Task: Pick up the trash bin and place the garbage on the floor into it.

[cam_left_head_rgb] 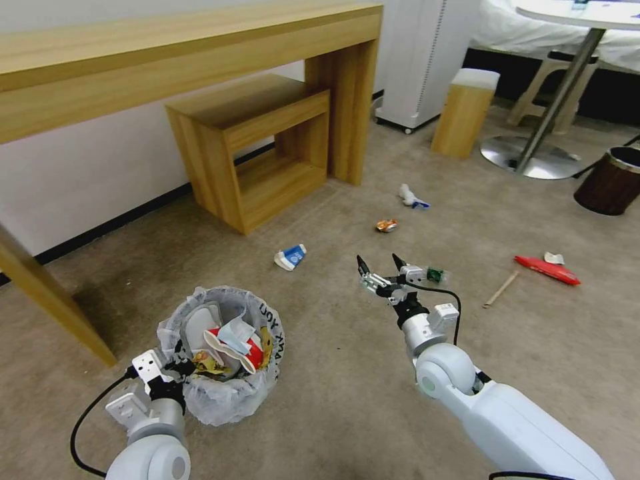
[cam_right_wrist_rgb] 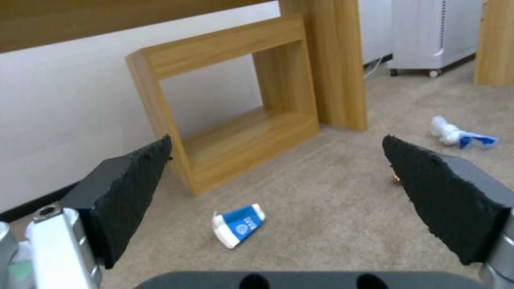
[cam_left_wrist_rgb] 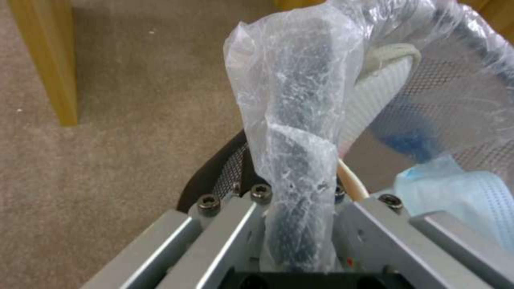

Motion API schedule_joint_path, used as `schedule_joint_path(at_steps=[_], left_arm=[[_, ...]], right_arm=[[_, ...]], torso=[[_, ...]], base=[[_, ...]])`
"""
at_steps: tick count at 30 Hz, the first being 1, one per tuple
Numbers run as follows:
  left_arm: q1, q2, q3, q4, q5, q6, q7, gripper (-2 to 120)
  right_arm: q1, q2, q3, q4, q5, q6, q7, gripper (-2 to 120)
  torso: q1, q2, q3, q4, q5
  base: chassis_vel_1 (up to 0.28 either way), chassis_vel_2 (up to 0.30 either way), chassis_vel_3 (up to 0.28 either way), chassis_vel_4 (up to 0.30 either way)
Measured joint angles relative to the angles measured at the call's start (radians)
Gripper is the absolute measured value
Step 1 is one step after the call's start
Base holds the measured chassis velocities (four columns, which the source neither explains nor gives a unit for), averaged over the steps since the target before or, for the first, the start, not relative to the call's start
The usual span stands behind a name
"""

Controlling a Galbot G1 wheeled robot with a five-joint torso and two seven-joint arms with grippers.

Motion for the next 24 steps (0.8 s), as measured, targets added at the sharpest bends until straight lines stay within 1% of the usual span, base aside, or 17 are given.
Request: schedule_joint_path(at_steps=[4, 5, 12, 18, 24], left_arm=[[-0.004, 0.002, -0.001, 0.004, -0.001, 0.0, 0.0, 1], [-0.006, 0.003, -0.002, 0.007, -0.002, 0.0, -0.001, 1], [-0.008, 0.004, -0.002, 0.008, -0.004, 0.0, -0.004, 1], [-0.009, 0.009, -0.015, 0.012, -0.009, 0.003, -0.015, 1], [-0.01, 0.015, -0.025, 0.02, -0.015, 0.009, -0.02, 1]], right_arm=[[-0.022, 0.0, 0.036, -0.016, -0.053, 0.021, -0.005, 100], [-0.043, -0.002, 0.074, -0.018, -0.077, 0.034, -0.013, 100], [-0.082, -0.008, 0.127, -0.019, -0.139, 0.05, -0.009, 100], [-0.098, -0.003, 0.159, -0.028, -0.151, 0.055, -0.008, 100], [-0.119, 0.009, 0.214, -0.049, -0.167, 0.038, -0.018, 100]], torso=[[0.0, 0.0, 0.0, -0.0002, 0.0], [0.0, 0.0, 0.0, -0.0003, 0.0], [0.0, 0.0, 0.0, -0.0003, 0.0], [0.0, 0.0, 0.0, -0.0003, 0.0], [0.0, 0.0, 0.0, -0.0004, 0.0]], base=[[0.0, 0.0, 0.0, 0.0], [0.0, 0.0, 0.0, 0.0], [0.0, 0.0, 0.0, 0.0], [0.0, 0.0, 0.0, 0.0], [0.0, 0.0, 0.0, 0.0]])
